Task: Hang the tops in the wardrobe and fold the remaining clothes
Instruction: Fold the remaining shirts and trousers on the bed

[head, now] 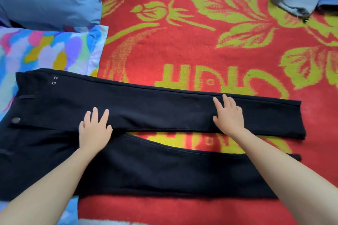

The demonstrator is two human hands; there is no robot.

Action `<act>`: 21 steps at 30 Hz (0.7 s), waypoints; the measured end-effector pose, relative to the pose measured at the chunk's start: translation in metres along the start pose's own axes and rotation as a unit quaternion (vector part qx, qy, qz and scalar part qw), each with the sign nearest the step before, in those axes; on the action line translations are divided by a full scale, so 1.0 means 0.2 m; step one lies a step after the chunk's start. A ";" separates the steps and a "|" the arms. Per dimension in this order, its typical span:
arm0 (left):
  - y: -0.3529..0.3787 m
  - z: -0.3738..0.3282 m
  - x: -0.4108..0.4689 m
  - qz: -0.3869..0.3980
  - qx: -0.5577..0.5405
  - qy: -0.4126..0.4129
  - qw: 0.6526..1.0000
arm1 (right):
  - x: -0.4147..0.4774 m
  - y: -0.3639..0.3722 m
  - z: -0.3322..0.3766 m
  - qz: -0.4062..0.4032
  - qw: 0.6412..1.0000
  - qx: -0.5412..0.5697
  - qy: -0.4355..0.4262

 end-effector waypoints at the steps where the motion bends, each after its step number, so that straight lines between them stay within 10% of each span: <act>1: -0.02 0.08 0.06 -0.002 0.001 -0.007 1.000 | 0.02 0.01 0.06 0.004 1.000 -0.004 -0.002; 21: -0.39 0.48 1.11 0.040 0.180 0.116 0.976 | 0.32 -0.13 0.41 -0.041 0.989 -0.138 0.028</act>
Point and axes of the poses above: each hand's wrist, its own x-axis towards the middle knuckle, its own y-axis out of the palm, z = x × y, the point moved 10 cm from there along x, towards the middle knuckle, and after that the axes turned 8 degrees about -y, right-handed, at the moved point
